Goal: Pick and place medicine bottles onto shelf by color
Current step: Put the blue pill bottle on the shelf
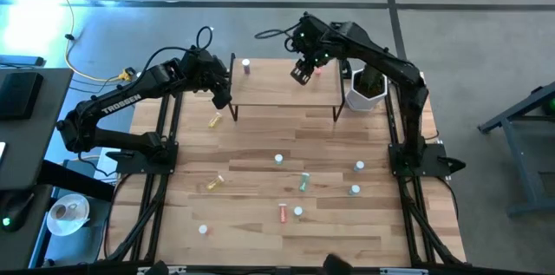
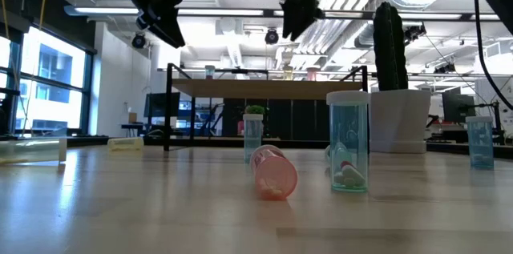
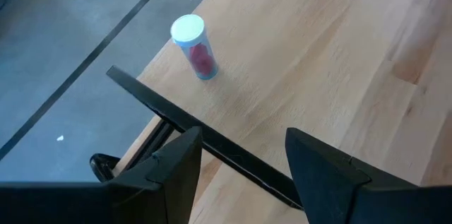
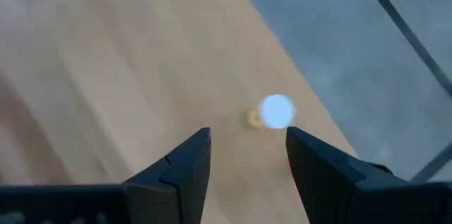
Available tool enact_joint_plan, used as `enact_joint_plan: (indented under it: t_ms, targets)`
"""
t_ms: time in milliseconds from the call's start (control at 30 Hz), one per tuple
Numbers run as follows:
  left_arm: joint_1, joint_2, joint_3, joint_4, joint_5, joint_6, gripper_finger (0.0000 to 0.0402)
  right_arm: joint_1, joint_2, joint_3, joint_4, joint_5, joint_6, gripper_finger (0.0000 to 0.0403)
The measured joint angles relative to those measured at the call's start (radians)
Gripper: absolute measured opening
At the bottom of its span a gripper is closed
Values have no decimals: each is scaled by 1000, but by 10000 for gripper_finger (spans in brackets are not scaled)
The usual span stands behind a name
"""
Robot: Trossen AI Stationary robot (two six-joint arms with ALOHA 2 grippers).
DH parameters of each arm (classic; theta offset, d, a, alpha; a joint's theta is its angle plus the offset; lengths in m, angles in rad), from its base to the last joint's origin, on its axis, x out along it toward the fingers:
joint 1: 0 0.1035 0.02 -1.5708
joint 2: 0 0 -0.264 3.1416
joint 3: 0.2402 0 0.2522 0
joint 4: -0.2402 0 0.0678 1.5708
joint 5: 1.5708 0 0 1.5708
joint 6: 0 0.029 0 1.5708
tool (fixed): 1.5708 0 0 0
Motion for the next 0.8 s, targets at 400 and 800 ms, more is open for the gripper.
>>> enact_joint_plan:
  t_ms: [400,800]
  targets:
    - [-9,0,0,-3,89,0,195,207,-33,-137,-94,-7,-51,177]
    - [-15,0,0,-4,90,4,195,325,-258,-687,371,-120,38,177]
